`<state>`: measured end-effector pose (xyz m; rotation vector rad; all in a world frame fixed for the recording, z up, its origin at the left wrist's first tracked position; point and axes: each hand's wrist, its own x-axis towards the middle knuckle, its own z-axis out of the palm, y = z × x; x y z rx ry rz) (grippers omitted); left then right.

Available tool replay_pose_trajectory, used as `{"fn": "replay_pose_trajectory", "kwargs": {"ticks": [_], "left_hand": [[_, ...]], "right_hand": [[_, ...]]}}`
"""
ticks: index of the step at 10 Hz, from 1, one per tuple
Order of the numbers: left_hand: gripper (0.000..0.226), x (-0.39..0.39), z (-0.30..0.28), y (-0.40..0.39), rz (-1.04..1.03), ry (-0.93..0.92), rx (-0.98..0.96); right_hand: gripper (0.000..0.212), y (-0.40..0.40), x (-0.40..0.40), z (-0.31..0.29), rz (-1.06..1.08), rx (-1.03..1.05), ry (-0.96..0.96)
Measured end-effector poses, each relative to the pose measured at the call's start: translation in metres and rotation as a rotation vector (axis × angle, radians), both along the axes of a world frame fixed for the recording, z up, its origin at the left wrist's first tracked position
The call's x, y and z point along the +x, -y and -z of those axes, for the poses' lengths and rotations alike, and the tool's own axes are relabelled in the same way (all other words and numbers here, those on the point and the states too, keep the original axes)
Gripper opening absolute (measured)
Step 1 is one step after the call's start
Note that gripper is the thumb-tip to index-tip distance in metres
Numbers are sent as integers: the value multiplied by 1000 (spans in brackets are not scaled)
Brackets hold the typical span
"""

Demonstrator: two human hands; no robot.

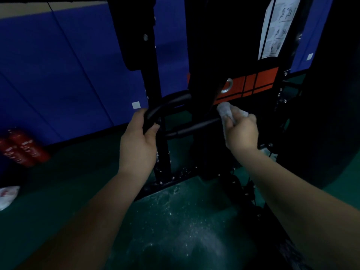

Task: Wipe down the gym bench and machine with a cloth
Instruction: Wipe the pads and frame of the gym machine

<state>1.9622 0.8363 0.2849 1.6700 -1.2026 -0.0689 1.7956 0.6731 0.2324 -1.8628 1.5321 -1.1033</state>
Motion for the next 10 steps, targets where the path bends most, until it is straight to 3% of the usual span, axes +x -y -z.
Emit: {"fn": "replay_pose_trajectory", "kwargs": {"ticks": [3,4,5,6,7,8,9,10], "left_hand": [[21,-1,1,0,-9,-25,-16],[20,1,3,2,-16,-3,-13],[23,3,5,3,-29,9,-4],[25,4,3,1,-15,15,10],[26,5,2,-1,-2,24,18],[27,5,3,-3,-7,33,16],[28,6,3,-3,-10,37,19],[30,7,4,-2,-10,51,26]], "right_hand": [[31,-20,28,0,-43,-35,62],[34,-38,43,-3,-170,-75,93],[38,-71,62,-5,-404,-97,-23],[40,-95,73,-7,-584,-72,90],[34,-83,67,-17,-355,-139,49],[30,-73,64,-33,-192,-57,-82],[38,-68,80,-41,-220,142,-492],[56,-60,88,-51,-275,319,-702]]}}
